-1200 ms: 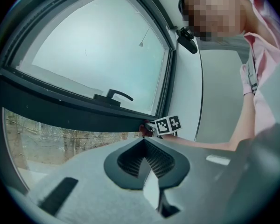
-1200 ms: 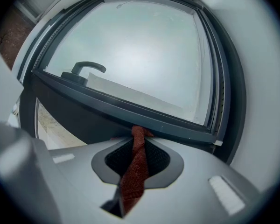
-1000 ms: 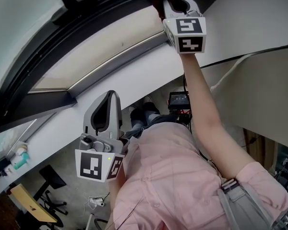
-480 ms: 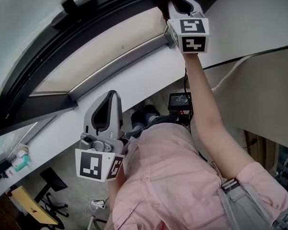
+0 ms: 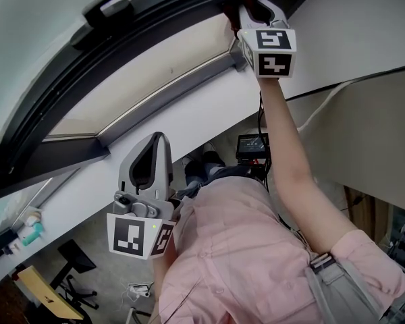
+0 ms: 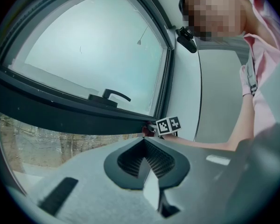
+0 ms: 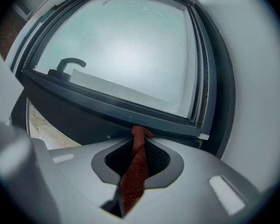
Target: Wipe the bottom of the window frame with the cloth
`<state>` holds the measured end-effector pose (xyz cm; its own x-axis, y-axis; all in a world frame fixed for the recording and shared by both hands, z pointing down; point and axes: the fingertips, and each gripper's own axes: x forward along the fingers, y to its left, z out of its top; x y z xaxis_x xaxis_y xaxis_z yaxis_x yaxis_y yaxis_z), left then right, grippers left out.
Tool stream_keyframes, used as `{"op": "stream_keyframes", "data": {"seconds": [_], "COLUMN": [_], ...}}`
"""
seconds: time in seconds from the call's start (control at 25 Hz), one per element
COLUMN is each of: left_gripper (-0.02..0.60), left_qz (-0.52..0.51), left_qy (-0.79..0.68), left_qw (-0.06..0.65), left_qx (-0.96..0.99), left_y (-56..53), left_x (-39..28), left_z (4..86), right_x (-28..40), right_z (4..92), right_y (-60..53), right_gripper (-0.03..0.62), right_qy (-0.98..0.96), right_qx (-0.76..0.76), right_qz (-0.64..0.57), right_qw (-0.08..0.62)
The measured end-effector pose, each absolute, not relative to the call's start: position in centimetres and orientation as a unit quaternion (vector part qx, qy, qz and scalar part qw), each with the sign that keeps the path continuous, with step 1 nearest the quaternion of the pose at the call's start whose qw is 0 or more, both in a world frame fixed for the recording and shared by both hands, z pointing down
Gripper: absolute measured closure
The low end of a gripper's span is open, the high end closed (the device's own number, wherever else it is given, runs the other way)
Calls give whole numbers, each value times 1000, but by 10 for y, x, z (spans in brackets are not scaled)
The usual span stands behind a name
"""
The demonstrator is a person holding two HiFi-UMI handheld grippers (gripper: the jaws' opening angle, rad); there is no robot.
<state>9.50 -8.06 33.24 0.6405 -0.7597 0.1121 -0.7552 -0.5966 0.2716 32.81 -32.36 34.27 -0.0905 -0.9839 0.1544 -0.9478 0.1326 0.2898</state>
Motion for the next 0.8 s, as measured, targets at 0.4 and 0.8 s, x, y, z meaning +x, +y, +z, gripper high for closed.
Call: {"op": "stream_keyframes", "data": {"seconds": [0.4,0.8], "left_gripper": [584,584], "left_qz": [-8,-16], "left_qy": [-421,-418], "left_qw": [145,135], "left_qx": [895,898], "left_y": [-89,-101], "left_x": [102,113], "left_z": [330,327], "right_x": [335,345], "right_z": [342,344], "right_y": [-325,-328], "right_gripper": [534,534], "right_qy": [-735,-732], "right_qx": [658,670], "right_qz": [-61,-33], "right_qw": [153,117]}}
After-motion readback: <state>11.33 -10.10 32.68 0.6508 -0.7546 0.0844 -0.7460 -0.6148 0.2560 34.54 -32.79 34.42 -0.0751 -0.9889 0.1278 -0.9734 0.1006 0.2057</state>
